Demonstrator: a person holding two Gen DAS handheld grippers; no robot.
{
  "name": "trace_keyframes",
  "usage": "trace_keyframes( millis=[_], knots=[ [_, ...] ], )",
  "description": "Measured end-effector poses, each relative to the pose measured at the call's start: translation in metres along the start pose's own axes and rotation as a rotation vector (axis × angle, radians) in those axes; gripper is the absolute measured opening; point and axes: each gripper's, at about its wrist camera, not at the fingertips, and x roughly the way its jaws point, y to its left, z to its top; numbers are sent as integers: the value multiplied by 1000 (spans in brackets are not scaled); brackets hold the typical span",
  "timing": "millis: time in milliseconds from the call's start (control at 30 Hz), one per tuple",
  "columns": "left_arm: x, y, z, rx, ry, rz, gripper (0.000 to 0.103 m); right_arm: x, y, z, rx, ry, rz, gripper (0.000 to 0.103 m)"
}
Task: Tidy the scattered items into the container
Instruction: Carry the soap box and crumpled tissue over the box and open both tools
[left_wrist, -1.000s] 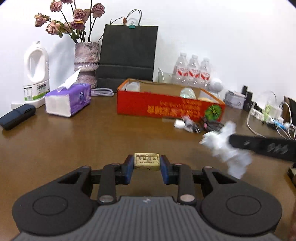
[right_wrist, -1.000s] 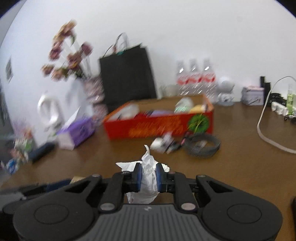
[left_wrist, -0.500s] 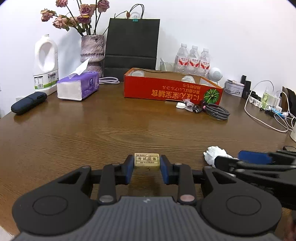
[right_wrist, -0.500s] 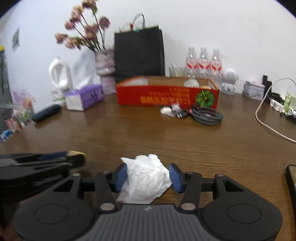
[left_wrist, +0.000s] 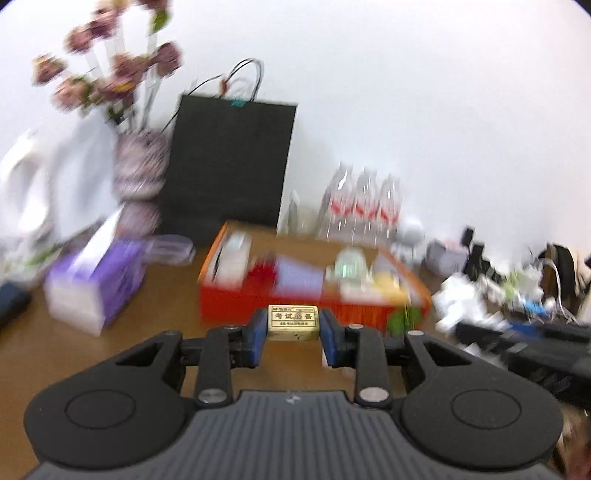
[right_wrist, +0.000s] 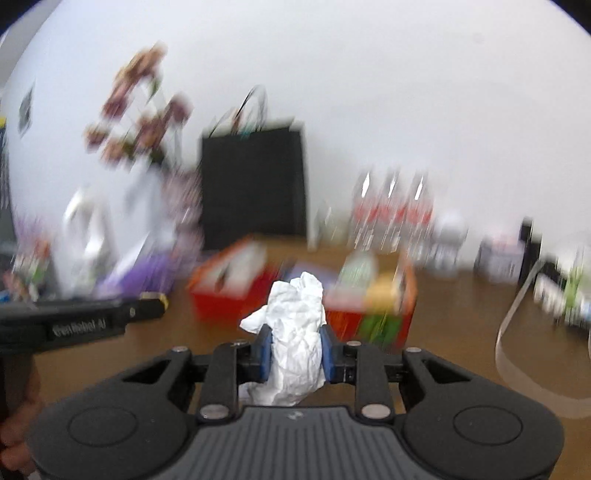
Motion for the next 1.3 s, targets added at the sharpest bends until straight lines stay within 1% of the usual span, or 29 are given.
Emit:
trace_keyframes(
  millis=[67, 100, 133, 200, 233, 267, 333, 400, 433, 467, 533, 600, 633, 667, 700, 733, 800, 867, 900, 933, 967, 1000, 1067, 1100, 1167, 1200, 1233, 1267, 1300],
  knots=[
    [43, -2, 38, 2, 5, -16, 31, 33, -25, 41, 26, -1, -15, 25],
    [65, -4, 52, 4, 9, -22, 31, 52, -36, 57, 43, 17, -14, 26],
    [88, -5, 63, 4, 13, -16, 31, 78, -50, 73, 63, 58, -6, 26],
    [143, -8, 80, 24, 61, -5, 31, 130, -68, 93, 91, 144, -8, 26],
    [170, -10, 85, 35, 101, 5, 31, 160, -73, 99, 92, 207, 0, 26],
    [201, -12, 90, 40, 158, 15, 31, 188, -77, 102, 95, 258, 11, 26],
    [247, -19, 93, 52, 251, 14, 31, 238, -77, 99, 72, 359, 18, 26],
    [286, -28, 89, 99, 324, 21, 31, 281, -73, 91, 17, 445, -25, 26],
    [301, -31, 84, 112, 354, 40, 31, 302, -72, 83, 0, 501, -44, 26],
    [315, -32, 80, 114, 391, 62, 32, 316, -73, 75, -8, 542, -54, 26],
    [338, -31, 72, 122, 454, 73, 32, 336, -69, 57, -44, 601, -73, 26],
    [351, -28, 64, 127, 493, 79, 34, 344, -66, 50, -64, 608, -79, 28],
    [355, -27, 62, 120, 515, 69, 36, 346, -65, 50, -70, 605, -80, 28],
    [356, -25, 62, 111, 532, 54, 45, 348, -65, 50, -73, 607, -74, 33],
    [355, -24, 62, 108, 537, 42, 49, 349, -66, 51, -73, 612, -67, 37],
    [352, -25, 64, 112, 530, 31, 49, 350, -69, 53, -68, 616, -58, 39],
    [341, -26, 73, 128, 505, 15, 54, 351, -76, 63, -36, 608, -41, 44],
    [328, -25, 87, 140, 484, 14, 59, 337, -89, 76, 36, 582, -22, 50],
    [320, -25, 94, 146, 474, 24, 64, 329, -93, 85, 71, 570, -13, 55],
    [314, -24, 102, 147, 473, 38, 67, 321, -97, 94, 99, 561, -6, 57],
    [308, -23, 110, 138, 481, 55, 73, 314, -99, 102, 117, 559, -5, 60],
    [303, -21, 116, 125, 497, 69, 77, 309, -100, 108, 126, 563, -9, 62],
    [290, -17, 125, 102, 542, 82, 80, 294, -100, 120, 148, 569, -24, 63],
    [283, -16, 128, 98, 562, 89, 83, 286, -100, 125, 162, 572, -27, 66],
    [263, -13, 131, 97, 562, 111, 86, 266, -101, 130, 181, 568, -20, 70],
    [250, -12, 130, 91, 532, 125, 88, 255, -98, 131, 177, 547, -23, 70],
    [231, -12, 128, 84, 468, 137, 89, 240, -93, 131, 160, 498, -32, 70],
    [212, -13, 123, 84, 379, 136, 93, 226, -86, 130, 132, 433, -46, 70],
    [193, -14, 117, 91, 269, 117, 100, 211, -78, 124, 93, 345, -67, 70]
  ],
)
